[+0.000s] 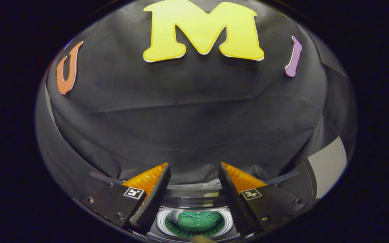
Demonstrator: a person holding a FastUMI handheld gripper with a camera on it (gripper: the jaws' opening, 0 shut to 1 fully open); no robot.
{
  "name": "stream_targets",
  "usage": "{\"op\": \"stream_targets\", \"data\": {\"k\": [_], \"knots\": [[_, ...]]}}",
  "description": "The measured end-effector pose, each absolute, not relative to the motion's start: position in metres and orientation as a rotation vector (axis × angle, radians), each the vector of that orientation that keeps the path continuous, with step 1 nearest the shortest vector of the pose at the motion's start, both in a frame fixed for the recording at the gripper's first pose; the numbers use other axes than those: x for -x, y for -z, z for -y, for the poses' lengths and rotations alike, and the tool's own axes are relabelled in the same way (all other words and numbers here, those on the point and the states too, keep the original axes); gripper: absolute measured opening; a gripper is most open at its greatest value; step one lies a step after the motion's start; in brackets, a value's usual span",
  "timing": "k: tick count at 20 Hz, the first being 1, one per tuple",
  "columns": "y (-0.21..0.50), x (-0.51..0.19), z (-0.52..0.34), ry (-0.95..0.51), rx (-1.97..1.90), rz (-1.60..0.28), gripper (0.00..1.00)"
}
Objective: Put the clothes into the washing machine and then close the washing machine lid.
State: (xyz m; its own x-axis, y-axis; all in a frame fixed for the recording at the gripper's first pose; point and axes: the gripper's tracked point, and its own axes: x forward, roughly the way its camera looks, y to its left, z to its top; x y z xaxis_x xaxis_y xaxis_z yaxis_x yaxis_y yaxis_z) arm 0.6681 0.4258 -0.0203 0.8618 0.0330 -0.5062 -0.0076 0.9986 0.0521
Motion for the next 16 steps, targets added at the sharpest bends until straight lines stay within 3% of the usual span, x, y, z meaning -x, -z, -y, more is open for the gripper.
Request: {"op": "stream_targets", "data": {"k": [16], "knots": [[0.031,-0.606,-0.425,-0.035,-0.041,-0.454,0.9]]}}
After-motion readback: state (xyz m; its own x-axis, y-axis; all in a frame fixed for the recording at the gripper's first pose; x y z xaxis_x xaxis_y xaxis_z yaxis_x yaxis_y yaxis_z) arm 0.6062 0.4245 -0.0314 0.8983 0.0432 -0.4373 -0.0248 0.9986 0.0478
